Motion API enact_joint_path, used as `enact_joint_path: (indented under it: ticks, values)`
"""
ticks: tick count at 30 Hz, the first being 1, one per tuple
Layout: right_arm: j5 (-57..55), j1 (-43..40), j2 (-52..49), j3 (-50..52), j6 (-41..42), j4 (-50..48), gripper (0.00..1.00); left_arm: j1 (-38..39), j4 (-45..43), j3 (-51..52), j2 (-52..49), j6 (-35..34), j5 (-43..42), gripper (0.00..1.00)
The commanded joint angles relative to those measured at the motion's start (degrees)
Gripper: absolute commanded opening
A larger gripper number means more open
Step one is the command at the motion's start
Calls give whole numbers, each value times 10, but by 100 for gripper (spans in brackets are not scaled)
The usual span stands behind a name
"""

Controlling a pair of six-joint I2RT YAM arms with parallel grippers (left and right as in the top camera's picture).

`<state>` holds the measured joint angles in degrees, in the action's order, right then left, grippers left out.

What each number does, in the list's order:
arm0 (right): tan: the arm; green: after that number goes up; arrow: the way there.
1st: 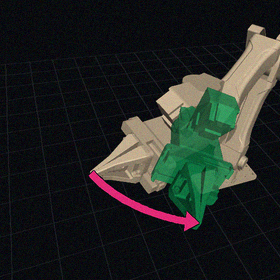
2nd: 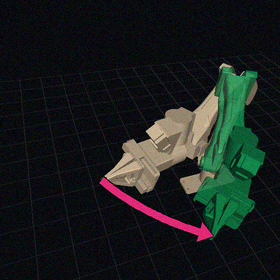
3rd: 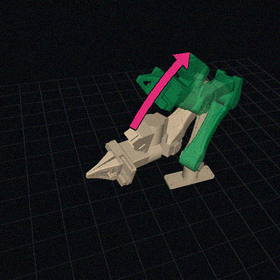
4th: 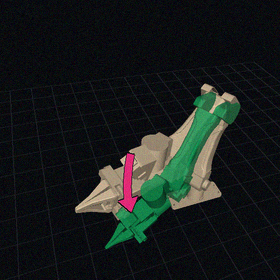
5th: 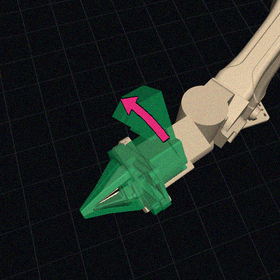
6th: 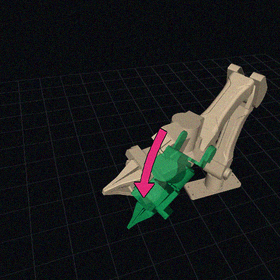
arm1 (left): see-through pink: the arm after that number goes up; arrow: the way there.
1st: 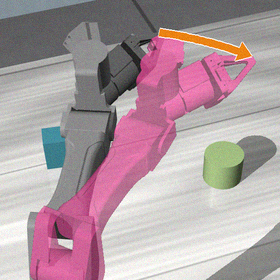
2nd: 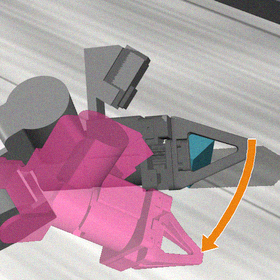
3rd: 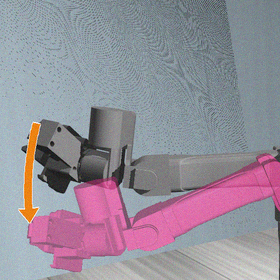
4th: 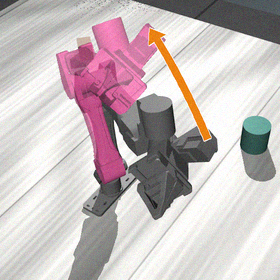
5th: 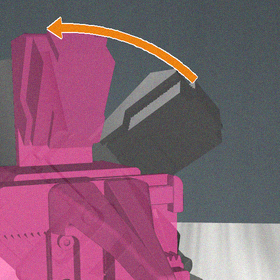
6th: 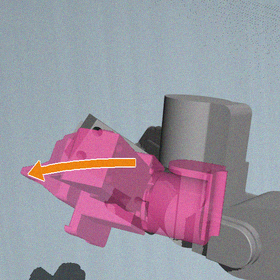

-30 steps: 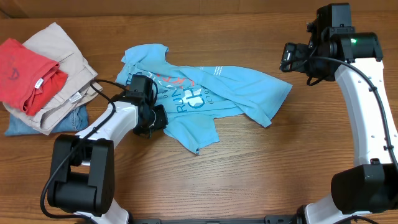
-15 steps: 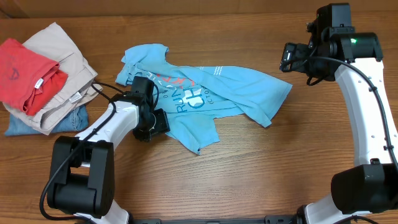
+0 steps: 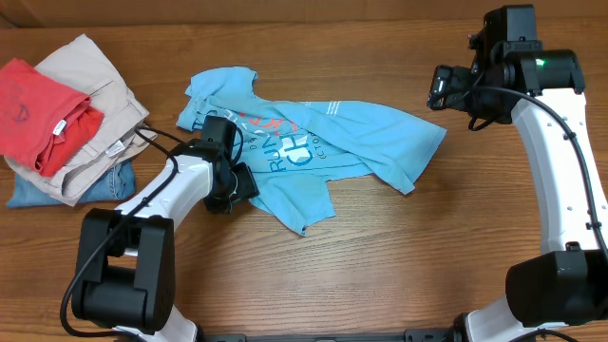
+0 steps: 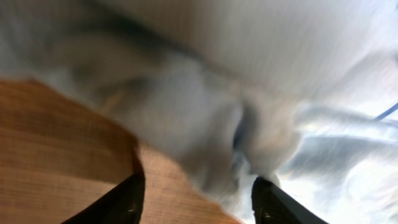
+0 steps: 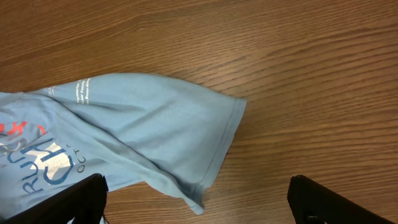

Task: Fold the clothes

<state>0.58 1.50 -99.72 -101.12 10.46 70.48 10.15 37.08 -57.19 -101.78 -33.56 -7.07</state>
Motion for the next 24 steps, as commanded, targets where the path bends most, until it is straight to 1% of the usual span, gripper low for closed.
enact_joint_path:
  ticks: [1, 3, 10, 15, 18, 21, 24]
  values:
    - [-5, -2, 17, -5, -4, -3, 96, 0, -34, 30, -24, -8, 26, 61]
    - [-5, -2, 17, -5, -4, -2, 96, 0, -49, 37, -24, -8, 21, 60]
    - [-5, -2, 17, -5, -4, -3, 96, 0, -66, 54, -25, -8, 11, 53]
    - [-5, -2, 17, -5, -4, -2, 96, 0, -62, 54, -25, -7, -16, 37]
    - [-5, -2, 17, -5, -4, -3, 97, 0, -54, 54, -25, -7, -24, 38]
    - [-5, -2, 17, -5, -4, -3, 96, 0, -39, 54, -25, -6, -36, 48]
    - [-5, -2, 17, -5, -4, -3, 97, 0, -28, 54, -25, 9, -68, 49]
